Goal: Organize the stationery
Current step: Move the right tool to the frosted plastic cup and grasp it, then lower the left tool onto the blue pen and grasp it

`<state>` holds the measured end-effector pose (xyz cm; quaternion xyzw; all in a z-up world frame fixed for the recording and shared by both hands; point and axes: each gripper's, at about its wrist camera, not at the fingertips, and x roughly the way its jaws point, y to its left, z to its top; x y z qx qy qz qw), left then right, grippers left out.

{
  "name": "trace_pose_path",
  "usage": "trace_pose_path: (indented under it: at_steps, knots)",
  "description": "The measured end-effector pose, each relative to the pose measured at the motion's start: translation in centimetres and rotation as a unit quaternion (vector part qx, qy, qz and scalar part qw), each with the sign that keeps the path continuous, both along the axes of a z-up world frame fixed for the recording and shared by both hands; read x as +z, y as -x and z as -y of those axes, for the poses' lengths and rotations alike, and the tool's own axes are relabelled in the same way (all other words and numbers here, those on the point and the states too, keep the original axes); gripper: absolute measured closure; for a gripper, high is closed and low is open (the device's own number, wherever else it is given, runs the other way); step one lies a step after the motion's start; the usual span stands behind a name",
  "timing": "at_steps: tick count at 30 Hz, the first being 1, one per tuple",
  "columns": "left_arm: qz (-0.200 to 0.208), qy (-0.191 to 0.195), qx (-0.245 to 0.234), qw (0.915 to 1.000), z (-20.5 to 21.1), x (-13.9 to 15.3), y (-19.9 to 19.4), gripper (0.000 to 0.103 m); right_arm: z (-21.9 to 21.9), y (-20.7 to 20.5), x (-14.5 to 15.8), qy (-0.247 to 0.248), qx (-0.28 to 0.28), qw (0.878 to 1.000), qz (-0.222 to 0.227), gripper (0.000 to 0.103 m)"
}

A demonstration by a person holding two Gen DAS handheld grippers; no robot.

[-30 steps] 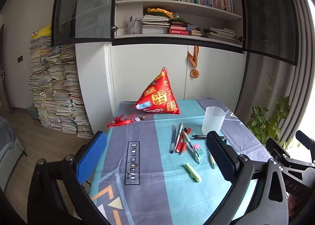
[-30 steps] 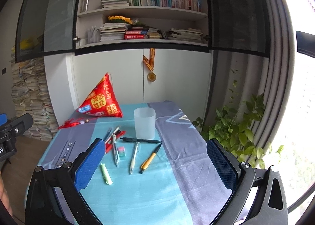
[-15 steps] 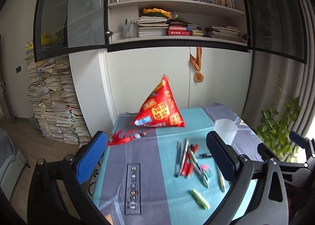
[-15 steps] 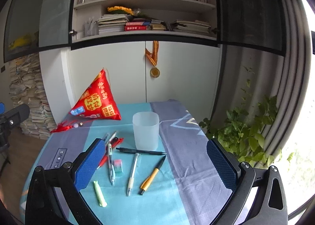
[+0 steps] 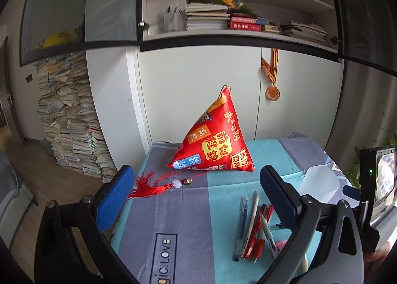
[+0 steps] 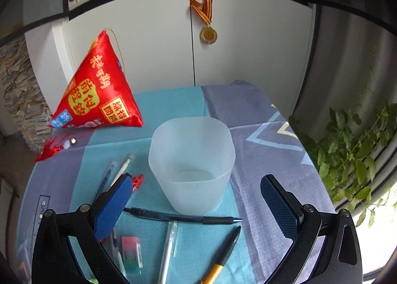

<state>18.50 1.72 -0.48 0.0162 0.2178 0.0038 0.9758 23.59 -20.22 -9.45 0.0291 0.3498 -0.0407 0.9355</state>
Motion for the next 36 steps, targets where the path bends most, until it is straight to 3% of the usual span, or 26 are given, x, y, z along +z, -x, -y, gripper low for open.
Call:
trace_pose_path:
  at_steps: [6,8,9,14,19,24,31,35,36]
  knots:
    - [-0.035,-0.012,-0.002,0.9993,0.7,-1.5,-2.1,0.002,0.1,-2.1,-1.1,0.011,0.002,1.000,-0.010,0.001]
    - [-0.044,-0.012,-0.004,0.9990,0.8,-1.7,-2.4,0.002,0.1,-2.3,-1.2,0.022,0.000,1.000,-0.005,0.018]
    - [-0.047,-0.012,-0.005,0.9988,0.9,-1.8,-2.5,0.002,0.0,-2.3,-1.3,0.023,0.006,1.000,-0.006,0.034]
    - [-0.069,-0.010,-0.015,0.9975,1.0,-2.1,-2.8,0.002,0.4,-1.9,-0.4,0.036,0.009,0.999,-0.002,0.034]
    - [-0.113,-0.015,-0.042,0.9926,2.0,-4.0,-4.9,0.006,2.1,1.6,2.3,0.064,0.008,0.997,0.033,0.034]
    - [-0.174,-0.025,-0.075,0.9815,3.4,-6.9,-7.1,0.030,4.2,6.0,2.6,0.091,0.019,0.995,0.021,0.034]
    - [-0.205,-0.045,-0.096,0.9730,5.7,-9.4,-9.1,0.036,6.7,9.0,0.4,0.068,0.006,0.998,-0.009,0.034]
    - [-0.233,-0.053,-0.090,0.9669,6.1,-11.0,-10.4,0.065,7.5,9.1,-0.6,0.054,0.008,0.998,-0.013,0.034]
    - [-0.240,-0.051,-0.091,0.9652,6.1,-11.3,-10.7,0.068,7.6,9.1,-0.8,0.053,0.009,0.998,-0.013,0.034]
